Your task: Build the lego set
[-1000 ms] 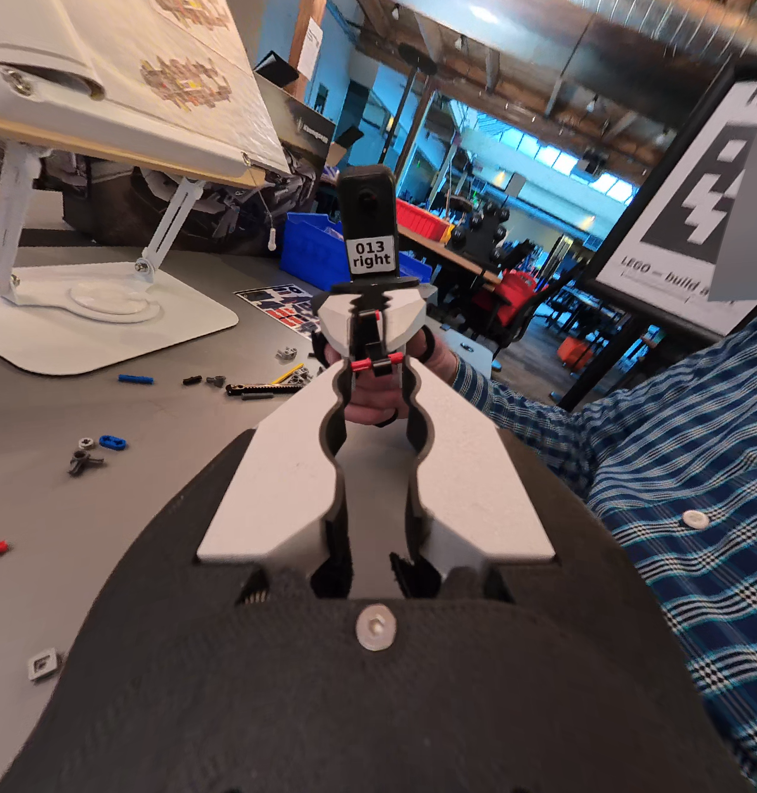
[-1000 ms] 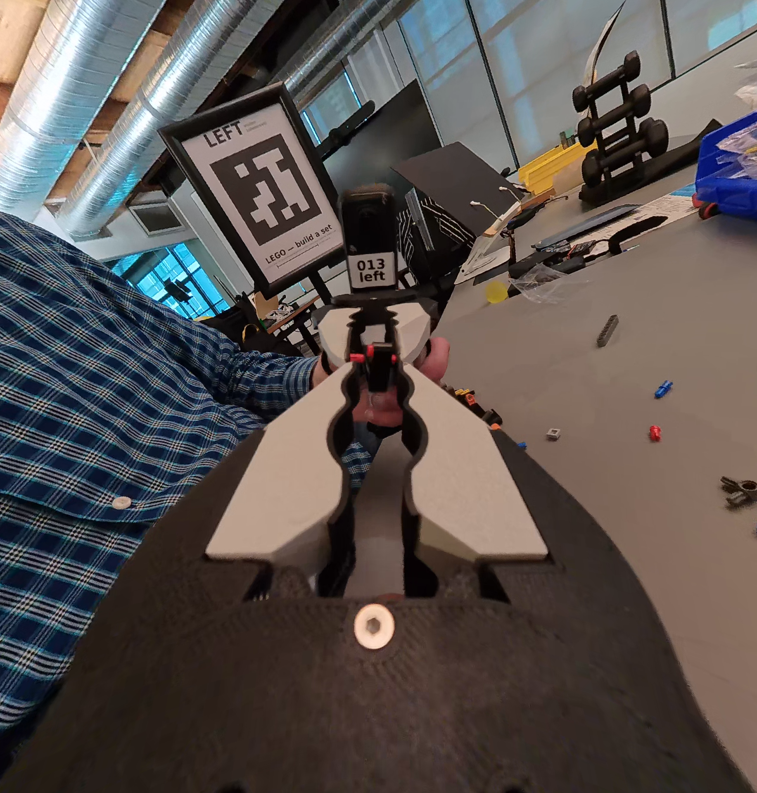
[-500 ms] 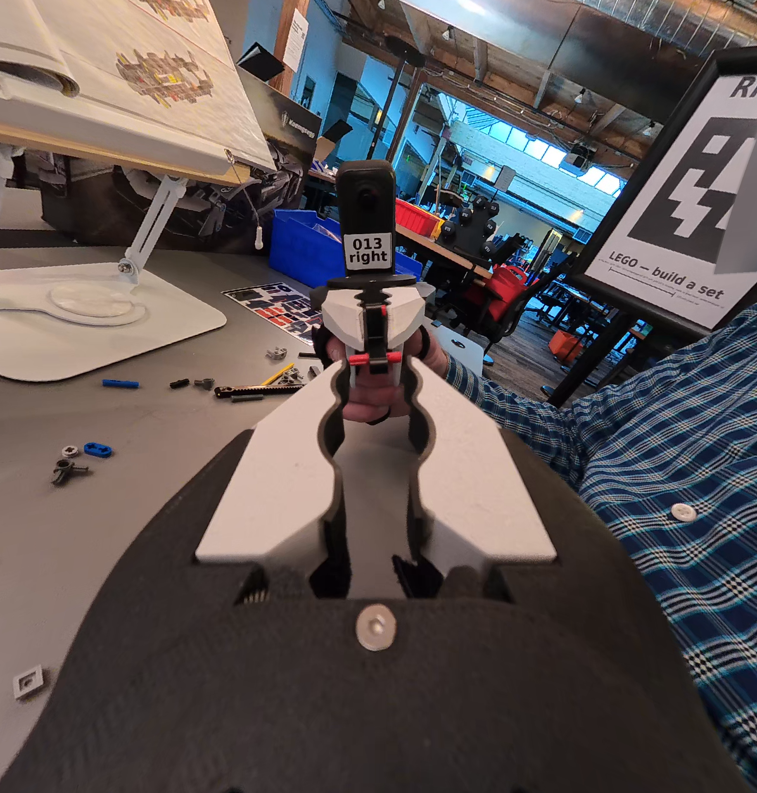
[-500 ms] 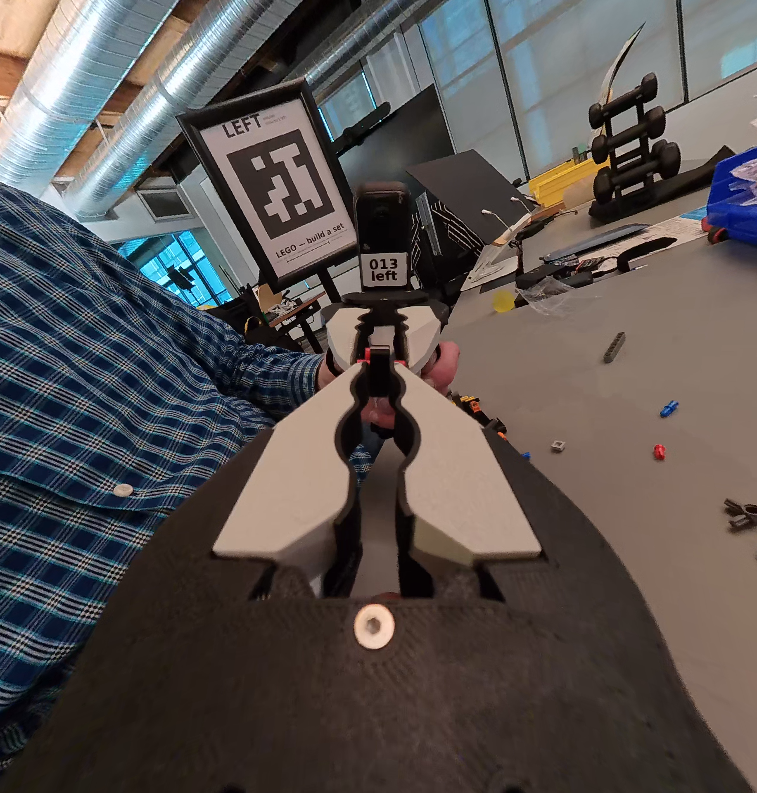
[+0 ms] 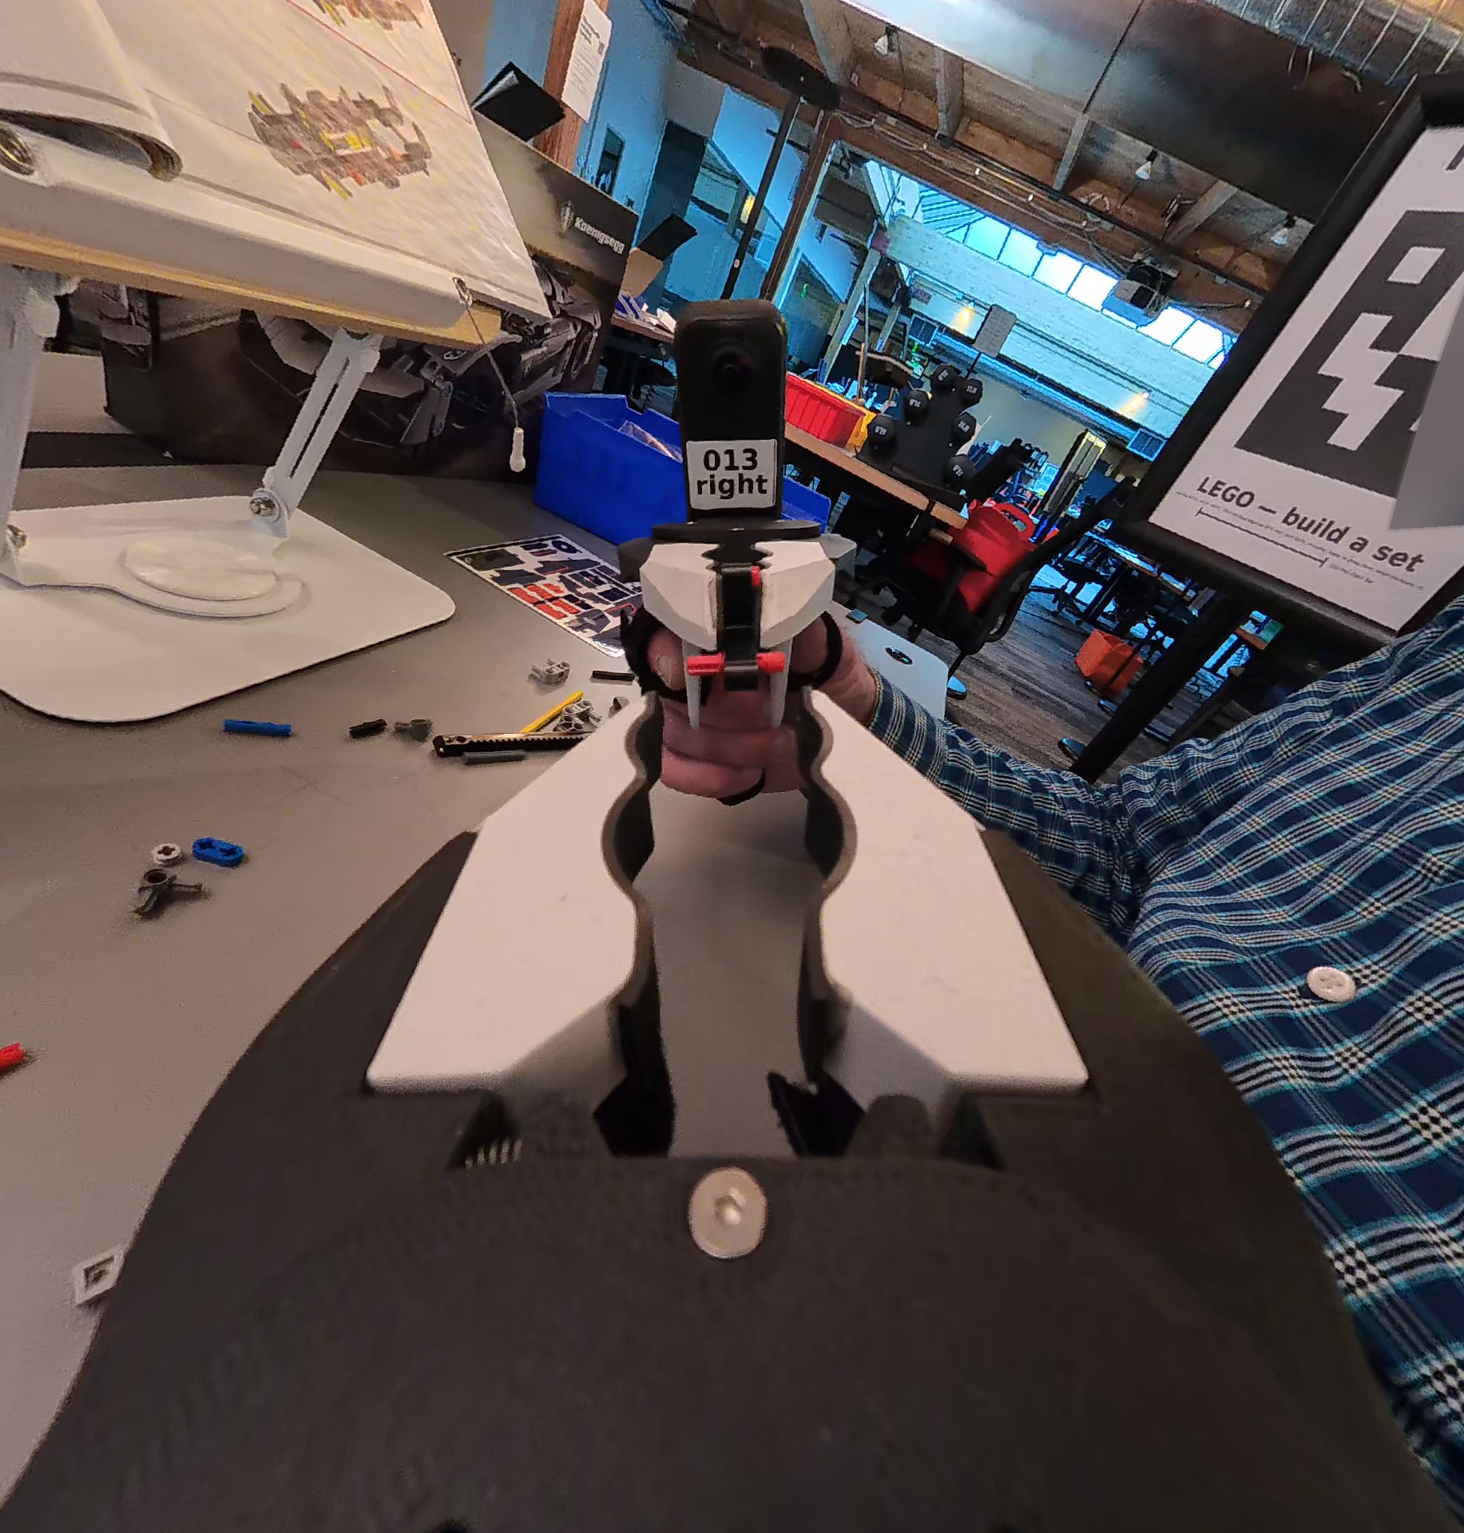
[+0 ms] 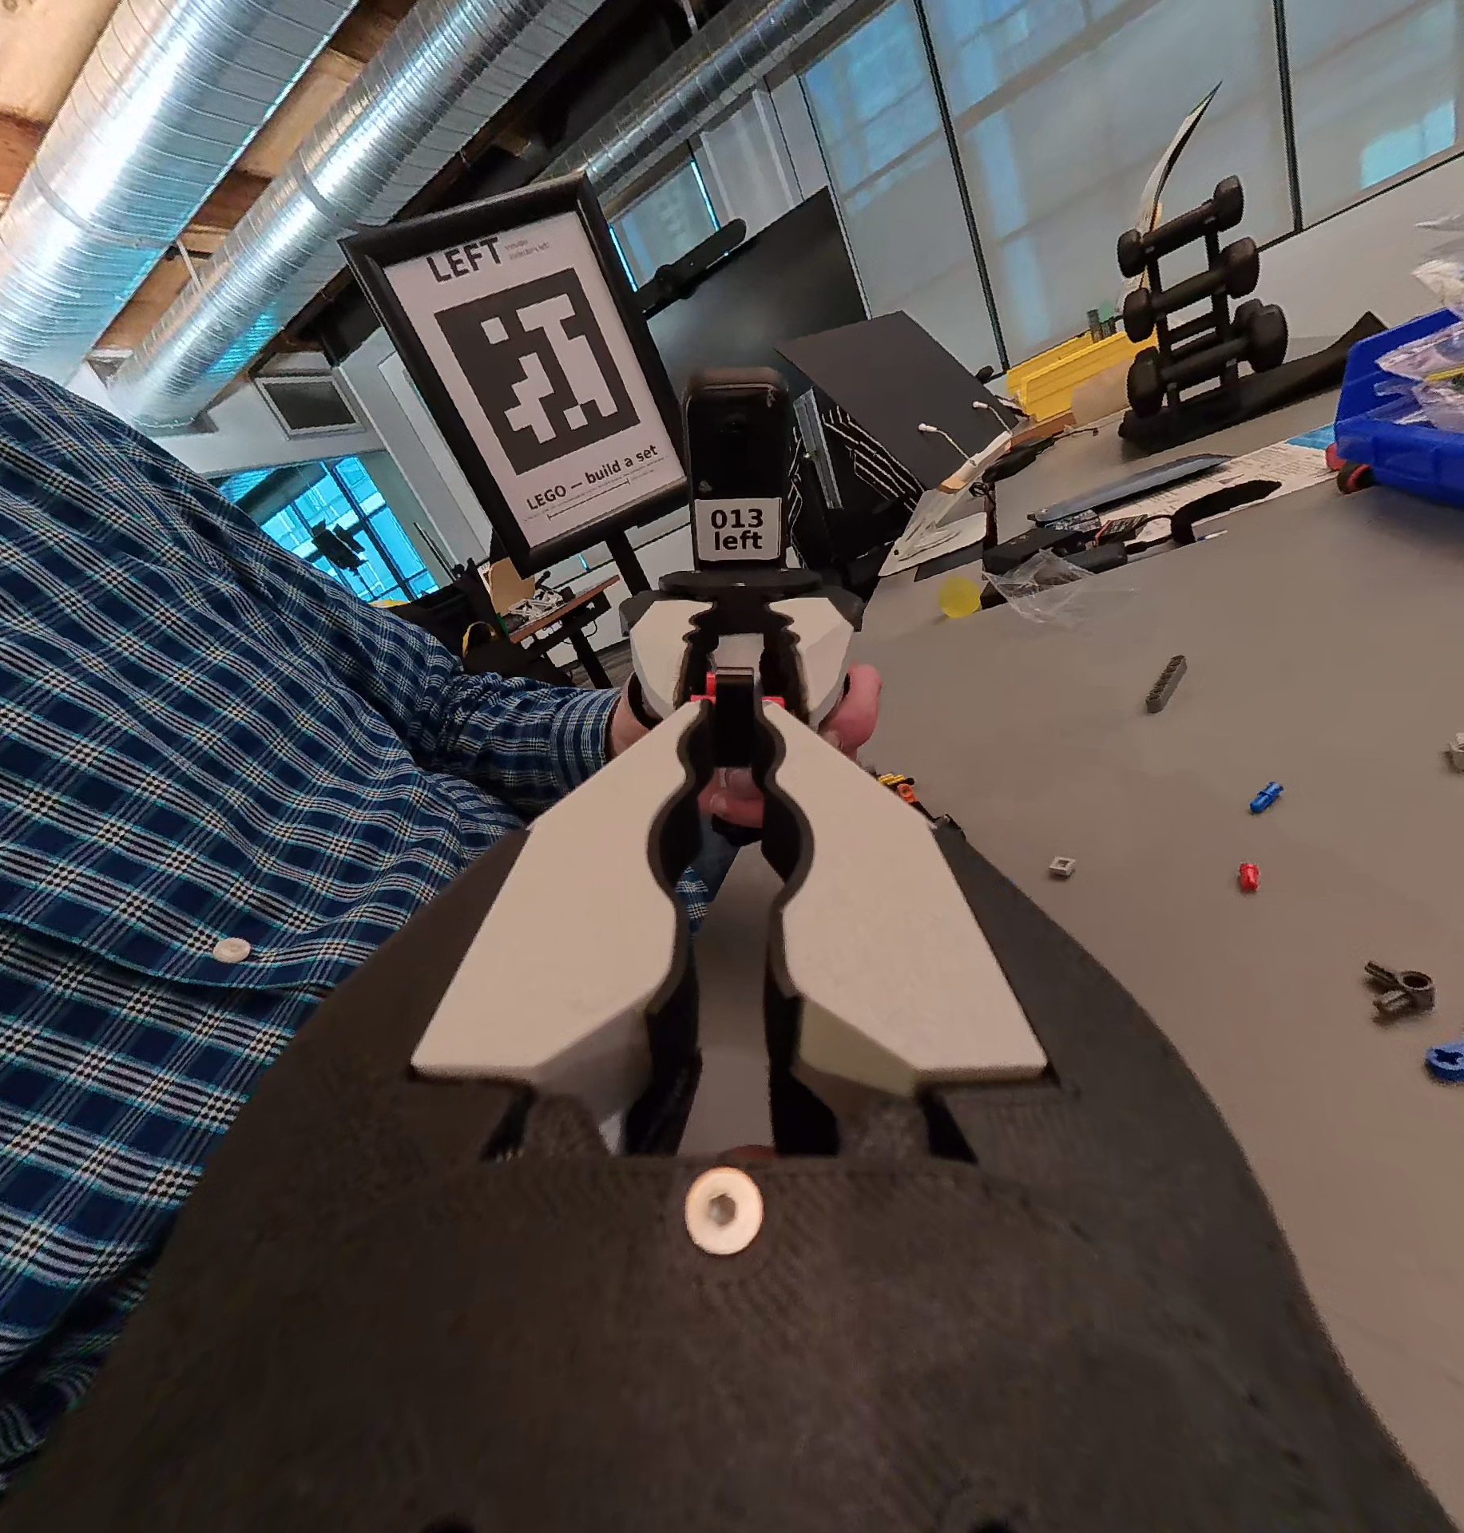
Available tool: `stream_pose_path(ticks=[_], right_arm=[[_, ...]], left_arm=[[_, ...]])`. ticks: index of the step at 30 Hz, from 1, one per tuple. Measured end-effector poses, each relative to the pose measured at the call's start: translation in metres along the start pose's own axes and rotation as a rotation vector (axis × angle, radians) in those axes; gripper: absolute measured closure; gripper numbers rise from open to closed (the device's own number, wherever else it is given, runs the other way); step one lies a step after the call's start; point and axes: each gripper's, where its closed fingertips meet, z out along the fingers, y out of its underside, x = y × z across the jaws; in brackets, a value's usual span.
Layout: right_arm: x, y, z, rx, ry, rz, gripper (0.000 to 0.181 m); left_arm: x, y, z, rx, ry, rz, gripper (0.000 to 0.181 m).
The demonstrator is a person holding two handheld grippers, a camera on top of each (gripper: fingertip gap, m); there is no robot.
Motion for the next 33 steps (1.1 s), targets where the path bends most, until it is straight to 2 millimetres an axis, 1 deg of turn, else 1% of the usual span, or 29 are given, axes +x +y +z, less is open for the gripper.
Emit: stream_pose_path(ticks=[33], right_arm=[[0.0038, -0.0043, -0.0072, 0.018, 0.027, -0.010, 0.176]], left_arm=[[-0.0073, 0.0022, -0.0080, -0.055, -0.078, 0.071, 0.149]])
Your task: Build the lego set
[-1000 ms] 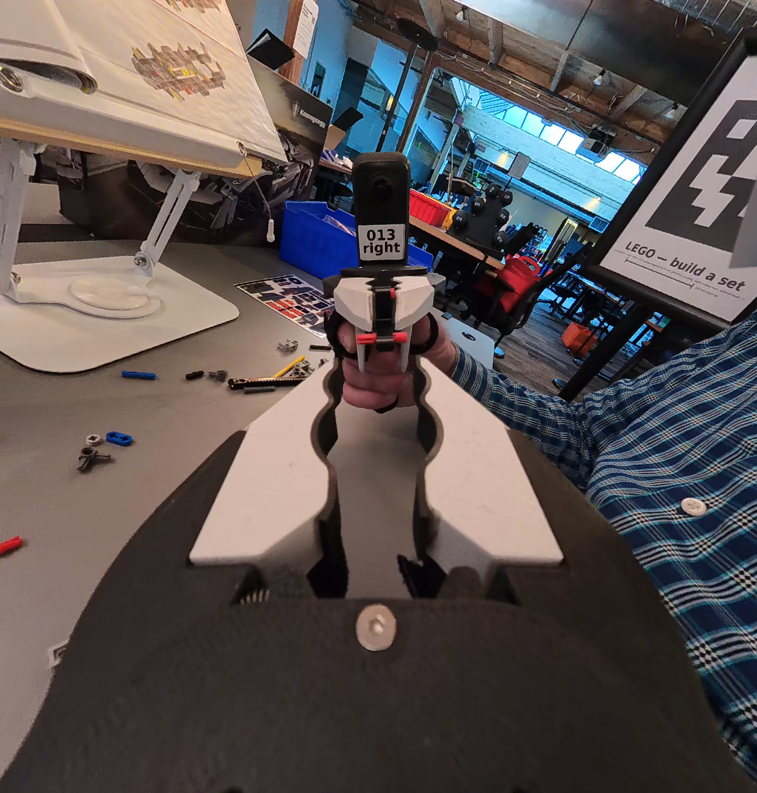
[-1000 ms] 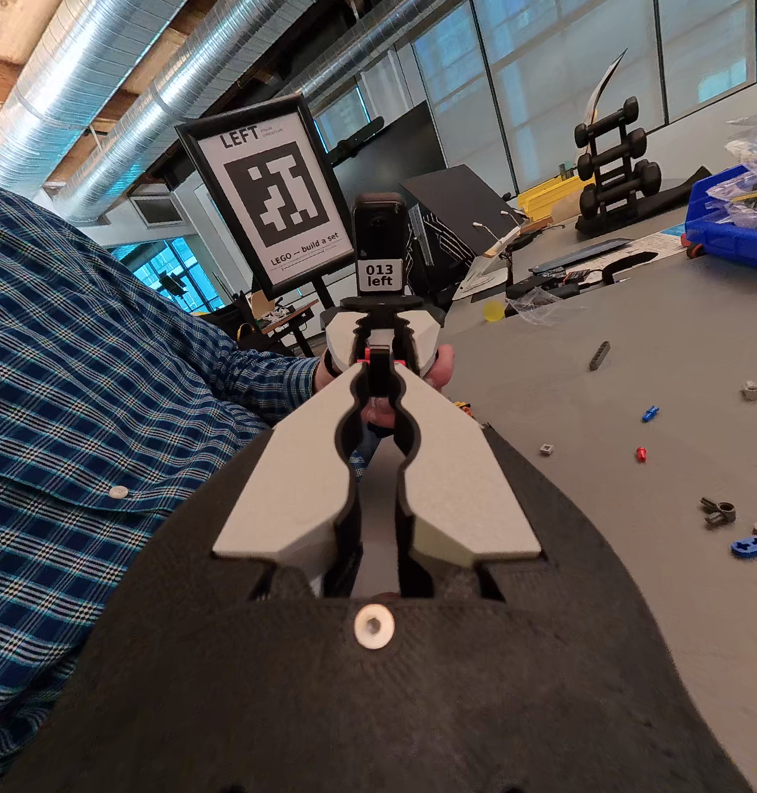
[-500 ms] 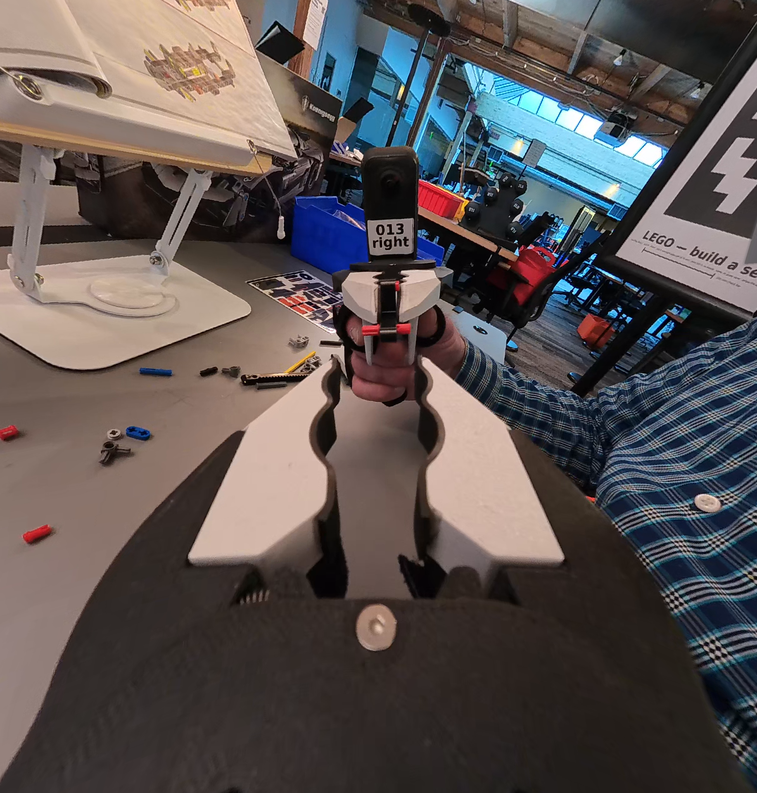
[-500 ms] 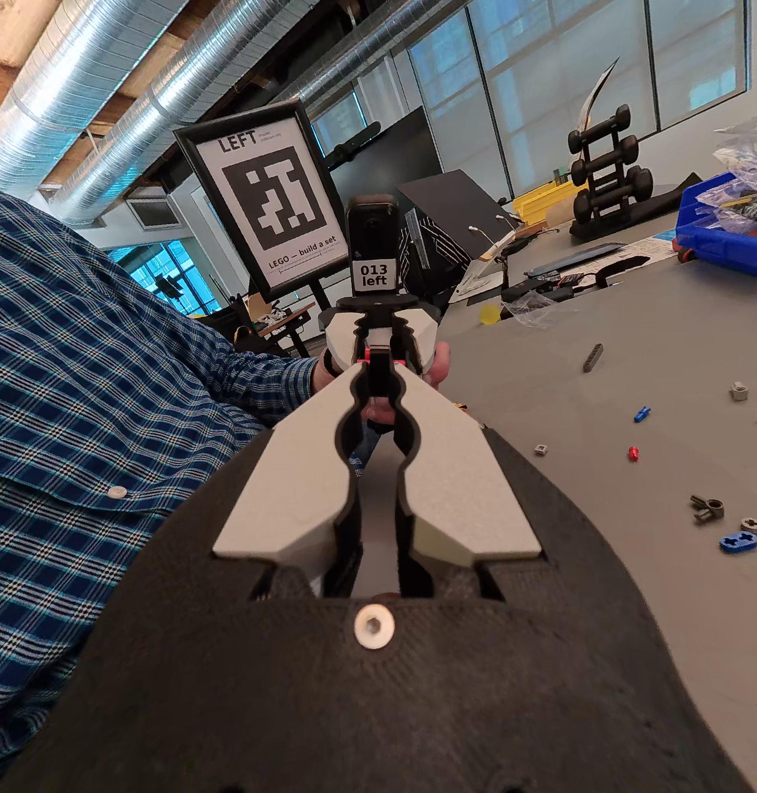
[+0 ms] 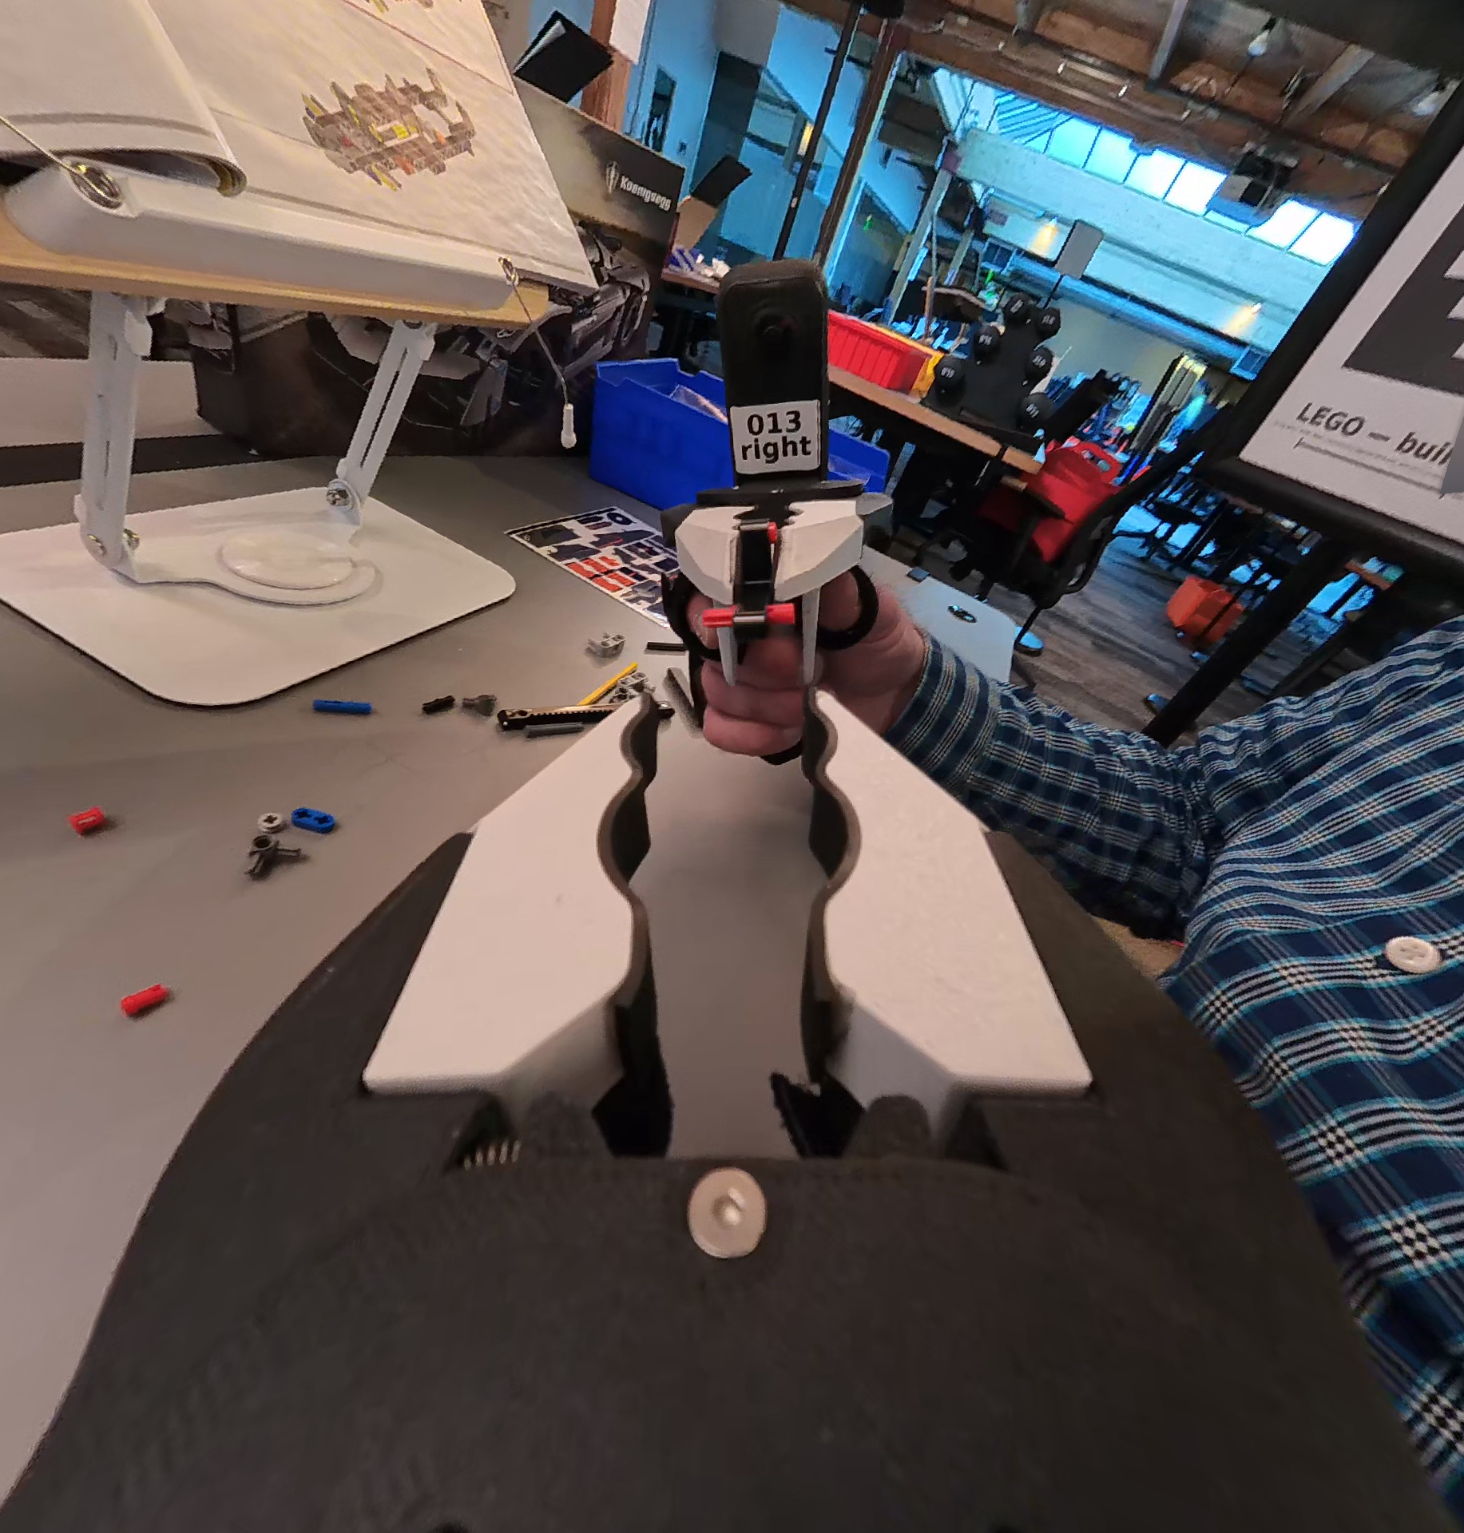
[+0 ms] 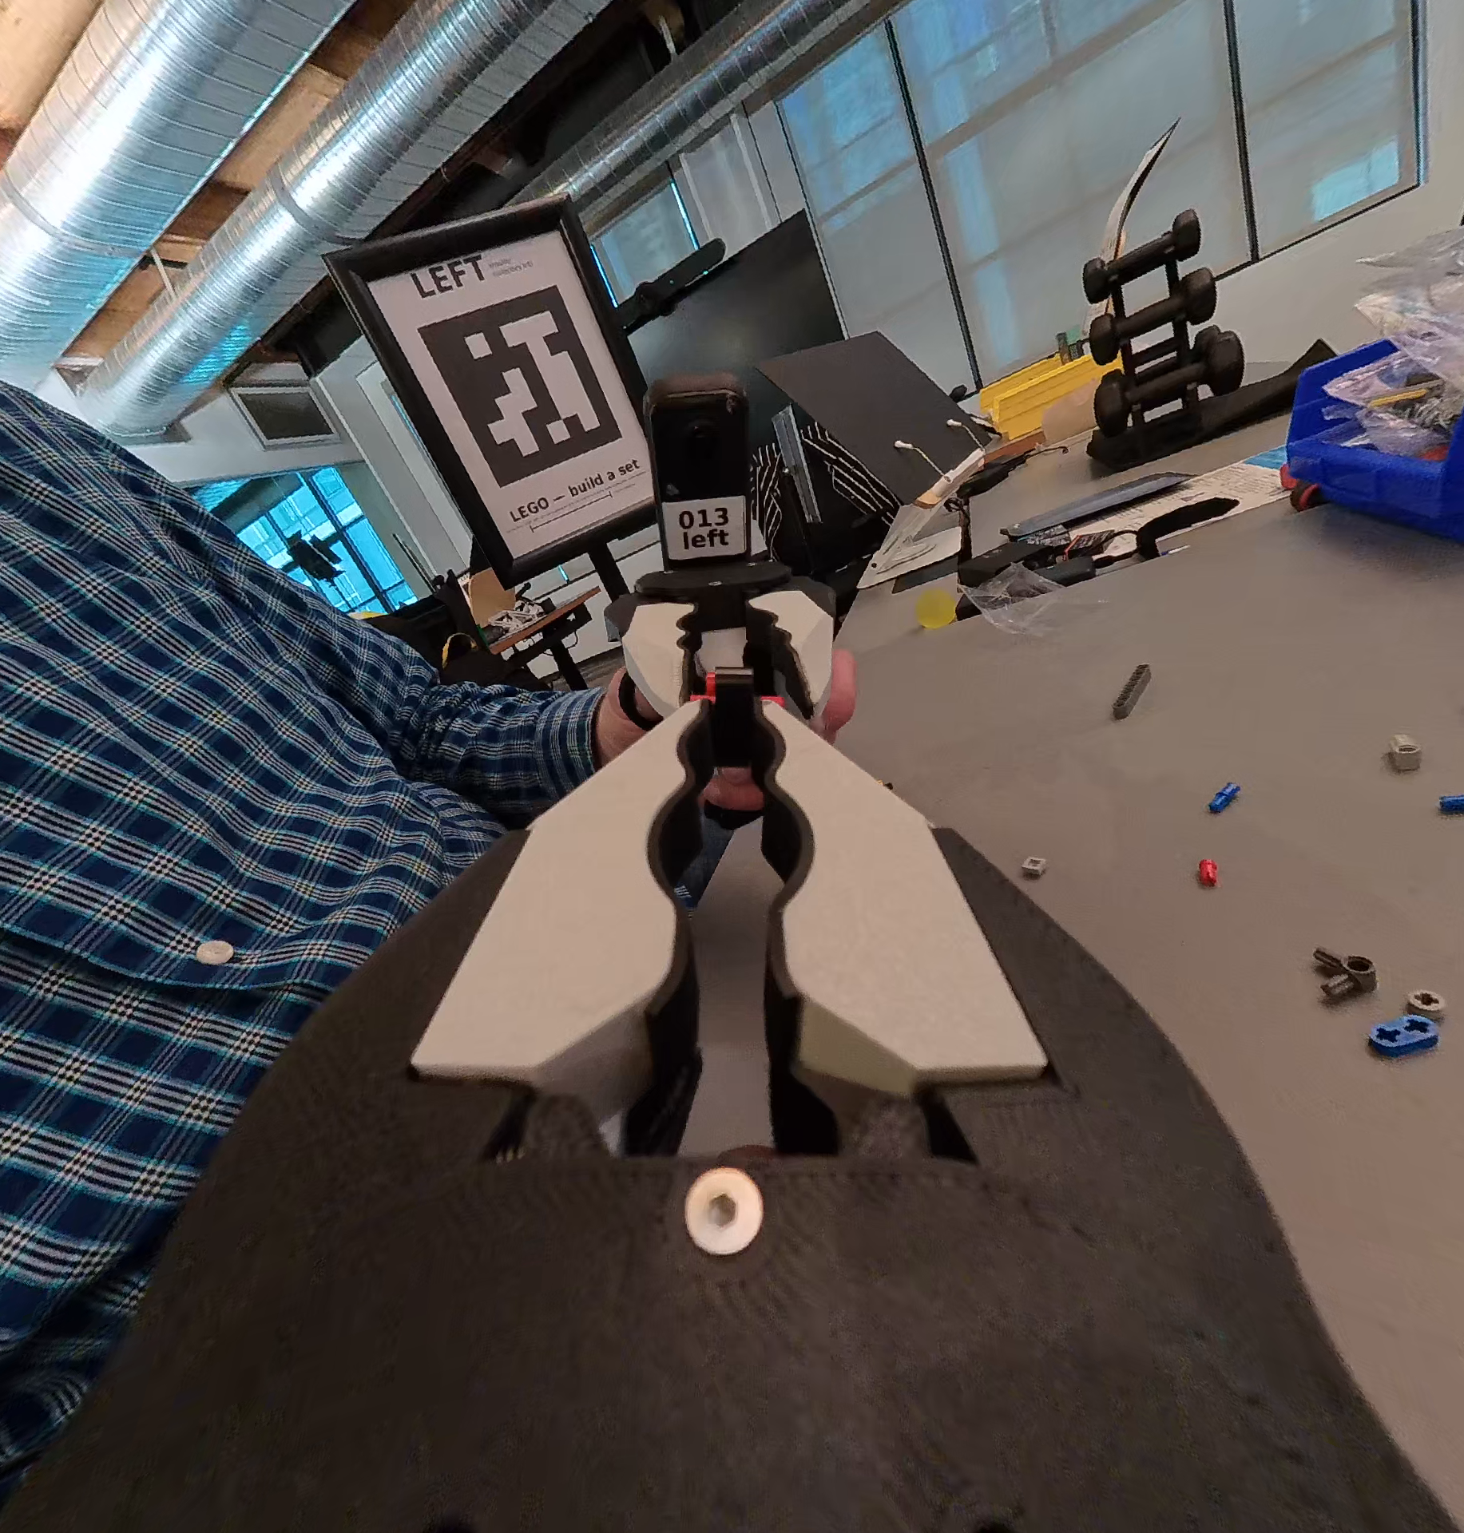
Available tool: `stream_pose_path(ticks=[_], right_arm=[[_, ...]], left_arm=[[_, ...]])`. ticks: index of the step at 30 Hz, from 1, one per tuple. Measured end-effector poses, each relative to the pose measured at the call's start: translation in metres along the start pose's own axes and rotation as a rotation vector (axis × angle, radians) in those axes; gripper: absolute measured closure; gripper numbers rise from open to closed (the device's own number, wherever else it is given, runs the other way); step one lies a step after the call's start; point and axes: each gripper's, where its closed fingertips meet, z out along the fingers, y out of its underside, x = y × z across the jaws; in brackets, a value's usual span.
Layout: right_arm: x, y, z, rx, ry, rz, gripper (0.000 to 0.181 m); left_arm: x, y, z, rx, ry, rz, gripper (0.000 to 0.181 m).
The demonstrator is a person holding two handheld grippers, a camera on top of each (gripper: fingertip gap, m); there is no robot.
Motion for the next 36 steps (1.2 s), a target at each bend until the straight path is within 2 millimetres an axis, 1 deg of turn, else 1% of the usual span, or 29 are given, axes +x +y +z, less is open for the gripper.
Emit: stream_pose_path(ticks=[12, 20, 26, 36], right_arm=[[0.002, -0.002, -0.002, 0.015, 0.005, 0.016, 0.176], [0.002, -0.002, -0.003, 0.014, 0.013, 0.008, 0.176], [0.002, -0.004, -0.005, 0.011, 0.023, -0.008, 0.176], [0.005, -0.002, -0.006, -0.001, 0.046, -0.017, 0.176]], left_arm=[[-0.004, -0.004, -0.008, -0.019, -0.053, 0.062, 0.149], [-0.006, 0.001, -0.007, -0.053, -0.078, 0.083, 0.149], [-0.008, 0.007, -0.012, -0.110, -0.124, 0.137, 0.149], [-0.012, 0.015, -0.016, -0.161, -0.163, 0.178, 0.149]])
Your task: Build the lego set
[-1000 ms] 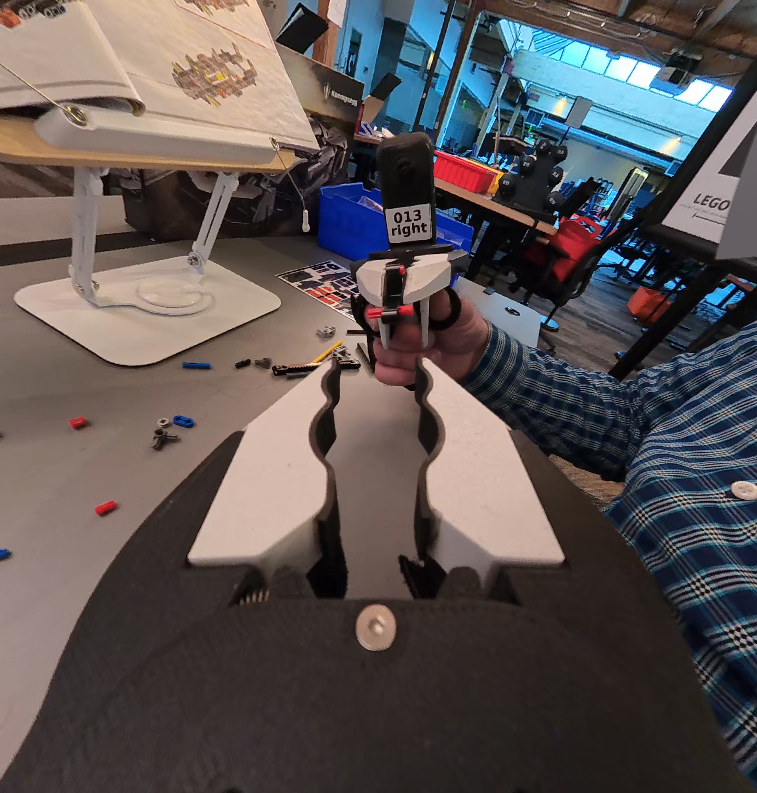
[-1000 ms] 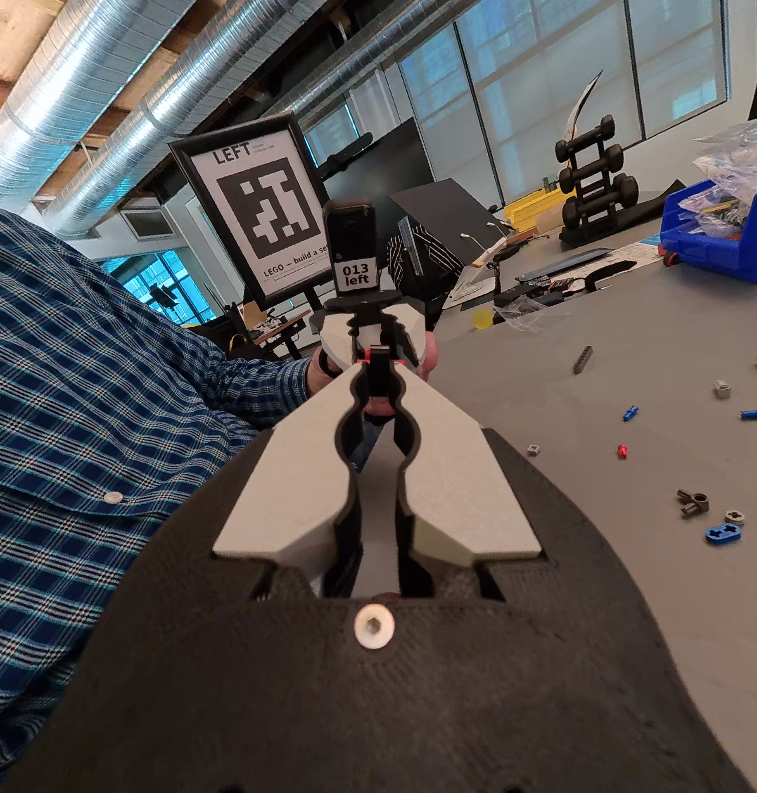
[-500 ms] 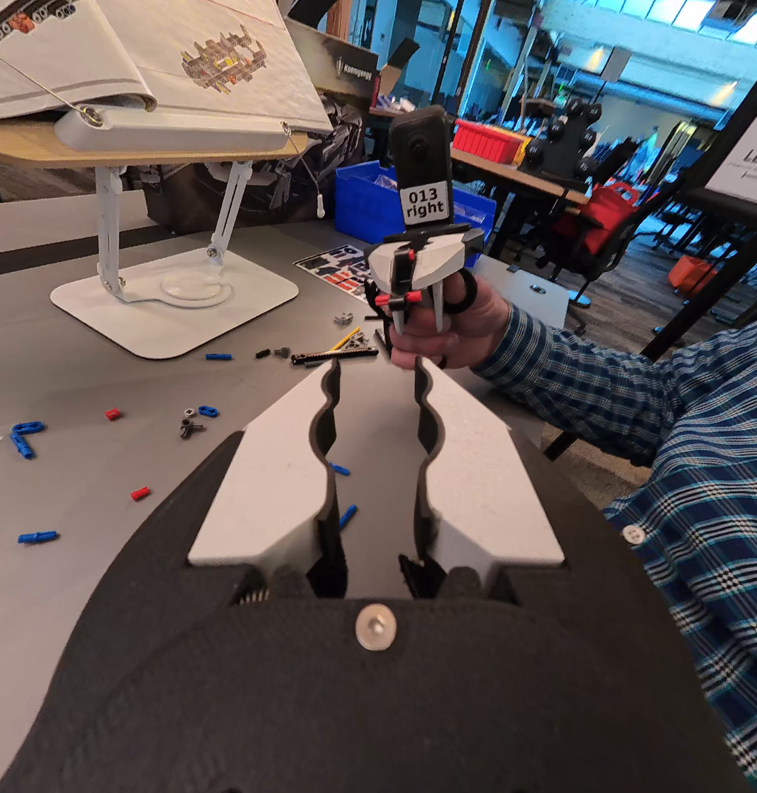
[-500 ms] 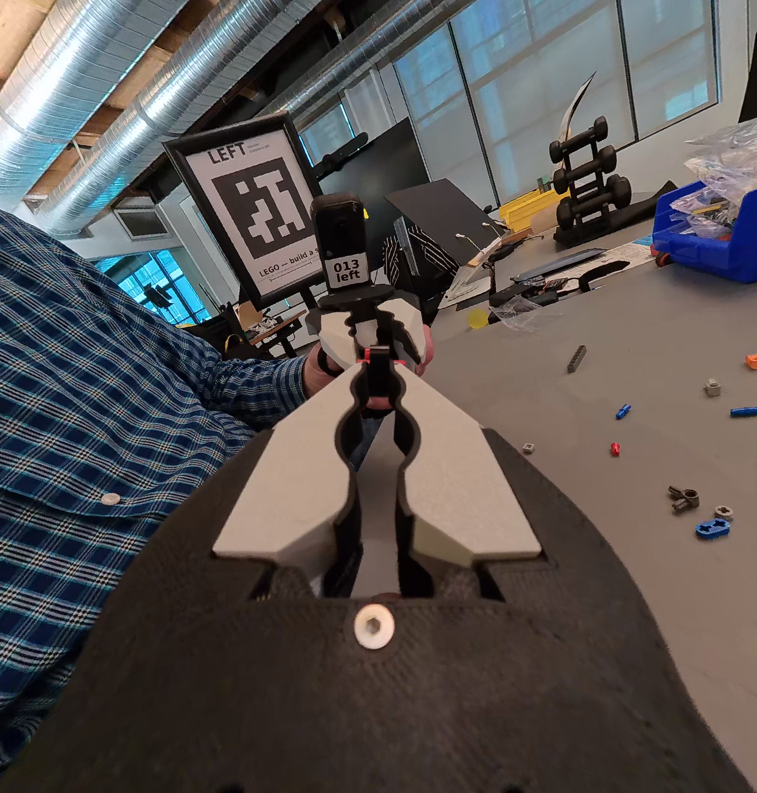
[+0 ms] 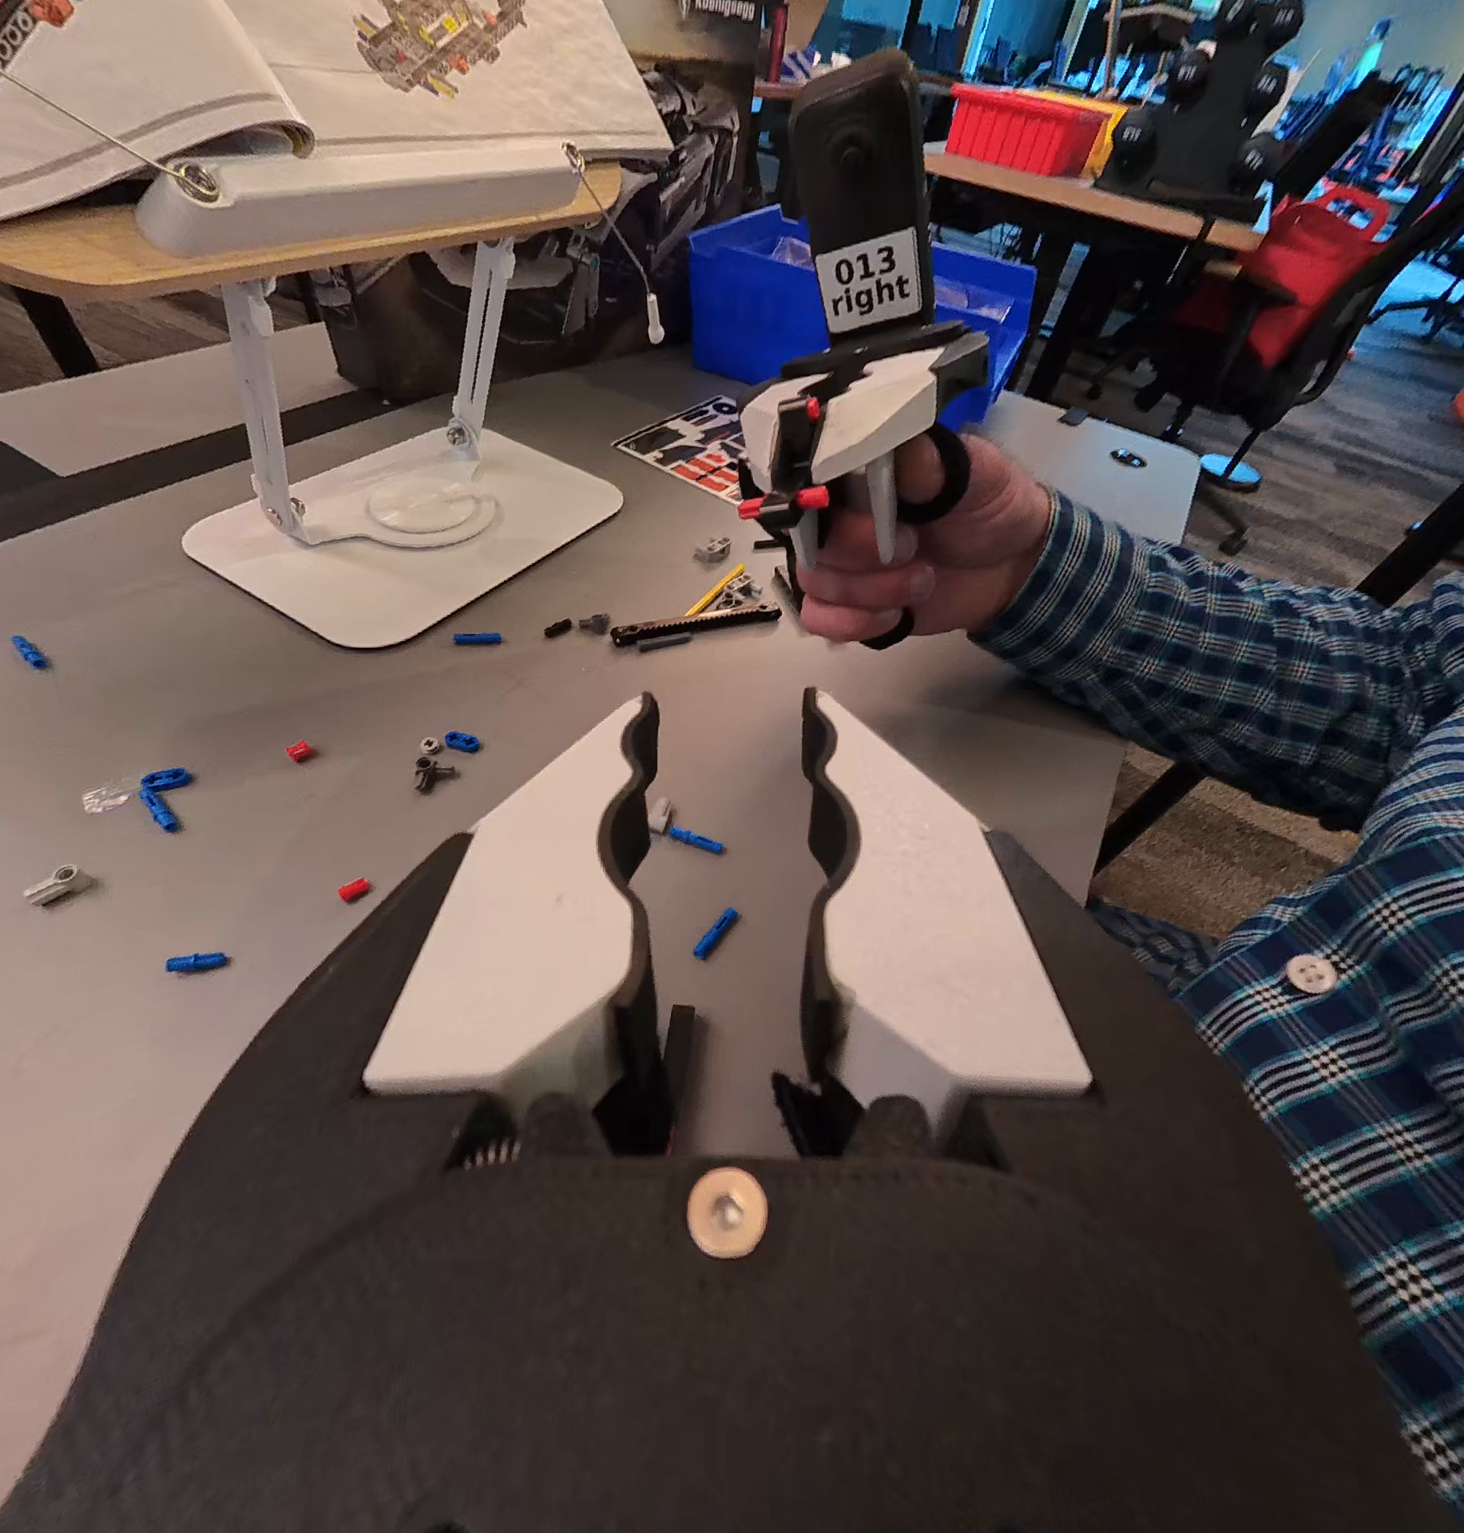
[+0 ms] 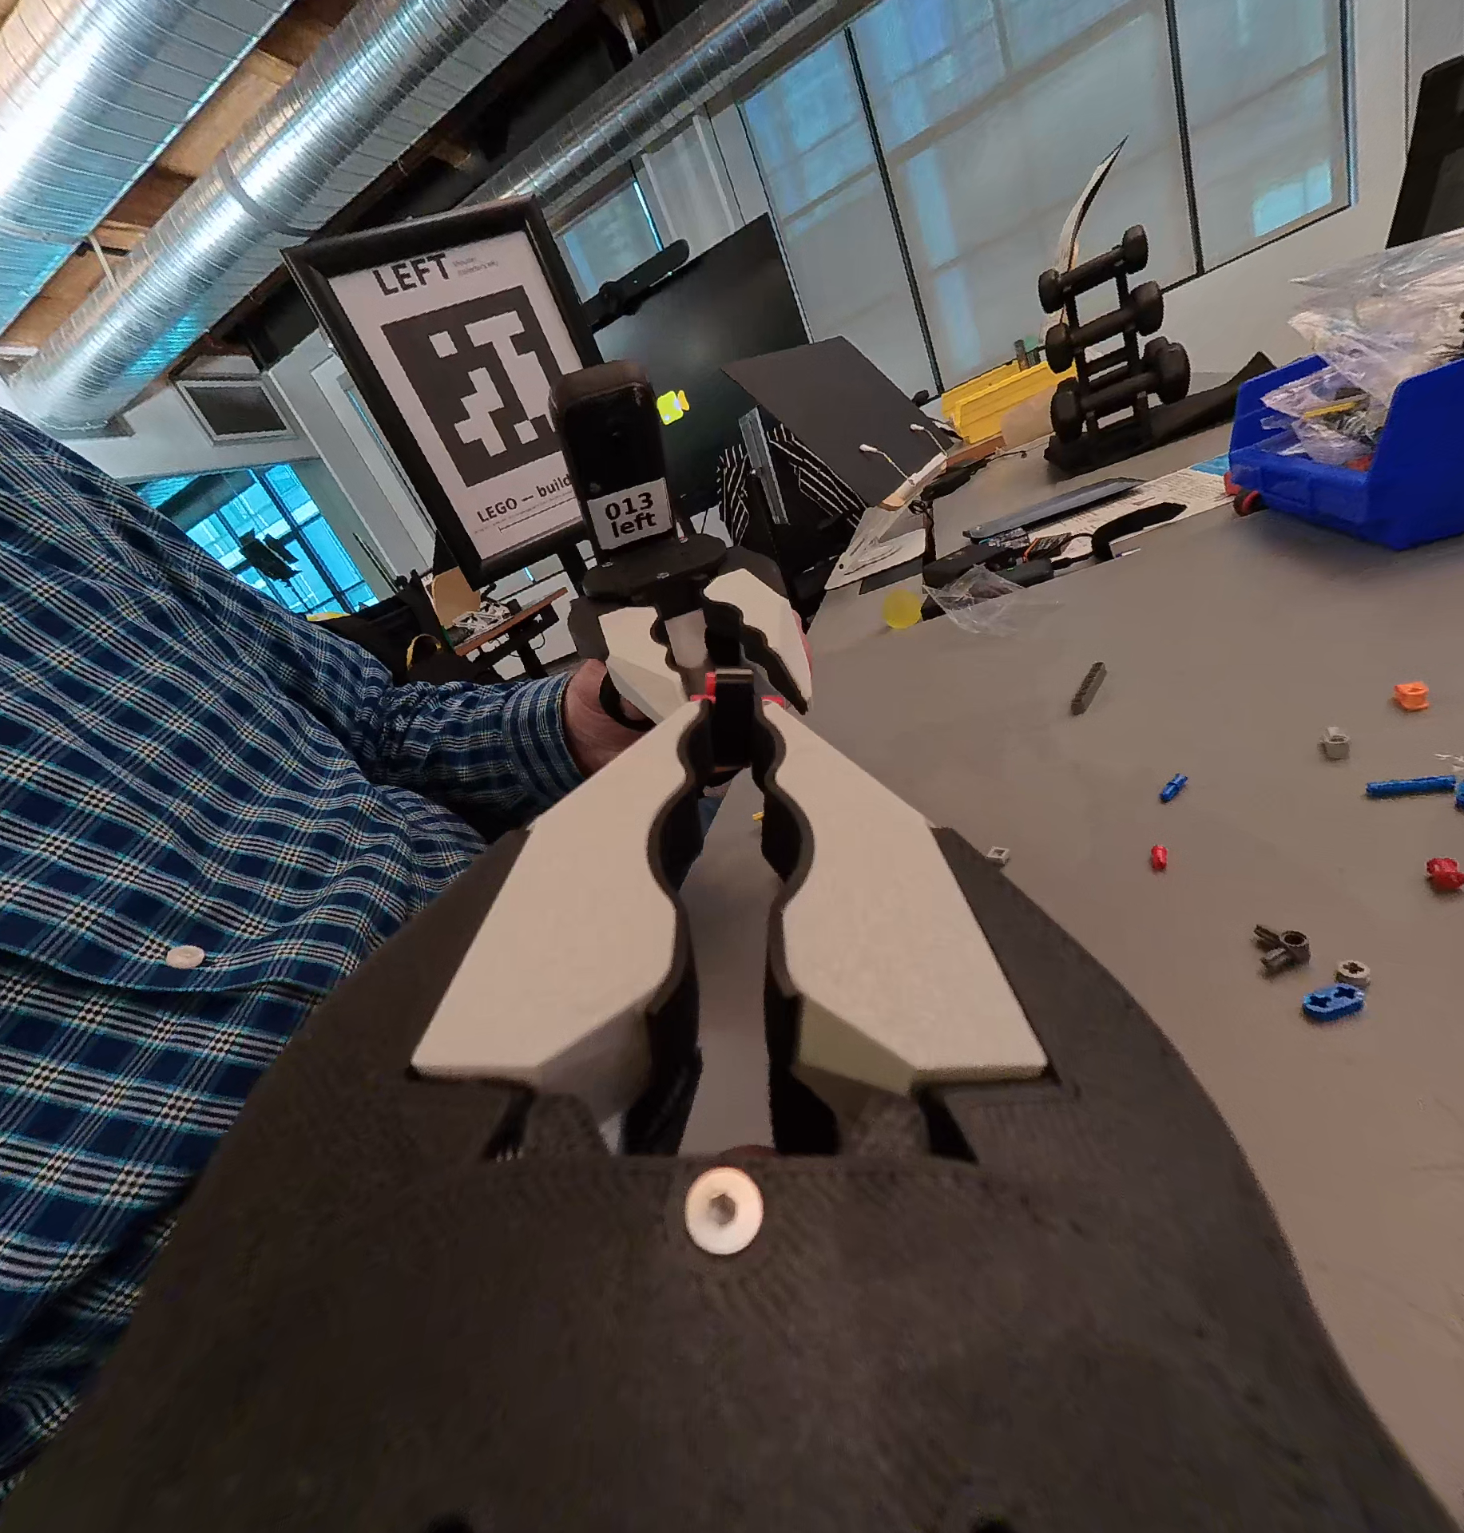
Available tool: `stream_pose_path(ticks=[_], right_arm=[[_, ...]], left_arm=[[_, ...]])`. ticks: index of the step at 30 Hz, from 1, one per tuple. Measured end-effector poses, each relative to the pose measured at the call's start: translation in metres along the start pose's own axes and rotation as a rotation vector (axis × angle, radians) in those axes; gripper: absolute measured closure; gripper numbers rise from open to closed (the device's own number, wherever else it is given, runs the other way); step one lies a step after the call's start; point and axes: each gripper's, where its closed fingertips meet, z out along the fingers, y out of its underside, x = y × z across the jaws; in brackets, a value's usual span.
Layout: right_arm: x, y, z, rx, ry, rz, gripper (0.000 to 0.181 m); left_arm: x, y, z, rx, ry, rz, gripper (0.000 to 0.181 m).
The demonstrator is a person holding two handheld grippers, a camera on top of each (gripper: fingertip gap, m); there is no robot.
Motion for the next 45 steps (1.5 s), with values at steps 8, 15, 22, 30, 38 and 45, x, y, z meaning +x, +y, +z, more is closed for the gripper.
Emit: stream_pose_path(ticks=[8, 15, 22, 30, 38, 45], right_arm=[[0.003, 0.002, -0.001, -0.012, 0.017, -0.004, 0.176], [0.006, 0.003, -0.002, -0.020, 0.032, -0.012, 0.176], [0.008, 0.004, -0.003, -0.026, 0.045, -0.014, 0.176], [0.010, 0.006, -0.004, -0.034, 0.055, -0.017, 0.176], [0.012, 0.007, -0.005, -0.040, 0.067, -0.022, 0.176], [0.014, 0.008, -0.005, -0.045, 0.077, -0.025, 0.176]], left_arm=[[-0.002, 0.008, 0.000, -0.045, -0.020, 0.023, 0.149], [-0.004, 0.013, 0.000, -0.063, -0.030, 0.024, 0.148], [-0.006, 0.015, -0.001, -0.078, -0.037, 0.031, 0.148], [-0.006, 0.018, 0.000, -0.098, -0.043, 0.044, 0.148], [-0.005, 0.023, 0.001, -0.119, -0.047, 0.052, 0.148], [-0.005, 0.026, 0.001, -0.131, -0.051, 0.056, 0.148]])
